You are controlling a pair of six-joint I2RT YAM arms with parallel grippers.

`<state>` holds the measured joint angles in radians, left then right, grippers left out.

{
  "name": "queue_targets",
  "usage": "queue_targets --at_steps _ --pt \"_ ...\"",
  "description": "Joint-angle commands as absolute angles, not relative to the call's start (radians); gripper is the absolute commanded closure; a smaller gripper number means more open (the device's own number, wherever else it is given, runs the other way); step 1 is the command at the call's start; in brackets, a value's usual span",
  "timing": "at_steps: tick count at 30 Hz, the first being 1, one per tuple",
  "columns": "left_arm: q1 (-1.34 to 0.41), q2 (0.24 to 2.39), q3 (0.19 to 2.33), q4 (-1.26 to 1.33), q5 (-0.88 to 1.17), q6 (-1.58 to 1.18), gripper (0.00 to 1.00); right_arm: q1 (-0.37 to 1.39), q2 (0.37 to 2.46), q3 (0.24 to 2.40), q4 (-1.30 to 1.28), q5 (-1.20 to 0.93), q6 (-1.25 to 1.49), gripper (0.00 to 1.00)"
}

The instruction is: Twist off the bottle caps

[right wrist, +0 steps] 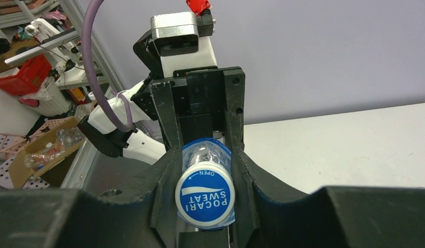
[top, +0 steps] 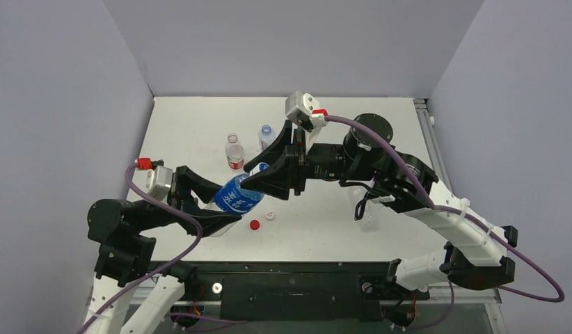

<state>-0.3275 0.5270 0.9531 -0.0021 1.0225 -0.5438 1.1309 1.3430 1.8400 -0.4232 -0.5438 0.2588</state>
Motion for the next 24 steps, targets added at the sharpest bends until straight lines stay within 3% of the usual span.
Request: queue_targets --at_steps 1,6,7,8,9,10,12,18,24 --pt "-0.322 0.523 0.954 0.017 0.982 -0.550 0.93 1.112 1.245 1.860 -0.314 -0.440 0.282 0.99" --pt "-0.322 0.513 0.939 0.002 0.872 -0.483 0.96 1.176 1.309 1.847 -0.321 -0.295 0.292 0.97" --pt "-0.322 0.509 0.936 0.002 0.860 -0.475 0.97 1.205 1.317 1.848 -0.326 -0.251 0.286 0.90" --pt "-0.322 0.509 0.932 0.002 0.838 -0.473 0.97 1.233 1.338 1.864 -0.338 -0.220 0.273 0.72" --pt "-0.322 0.508 0.931 0.002 0.826 -0.470 0.97 1.245 1.362 1.879 -0.373 -0.152 0.263 0.64" --pt "-0.322 0.507 0.930 0.002 0.799 -0.467 0.97 1.262 1.373 1.912 -0.388 -0.120 0.261 0.45" --pt "-0.322 0.501 0.931 -0.018 0.747 -0.443 0.99 1.286 1.400 1.956 -0.424 -0.008 0.269 0.26" --pt "-0.322 0.456 0.900 -0.074 0.567 -0.251 0.99 1.352 1.413 1.975 -0.388 0.380 0.370 0.21" --pt "-0.322 0.428 0.864 -0.087 0.477 -0.117 0.99 1.399 1.563 2.217 -0.565 0.563 0.371 0.19"
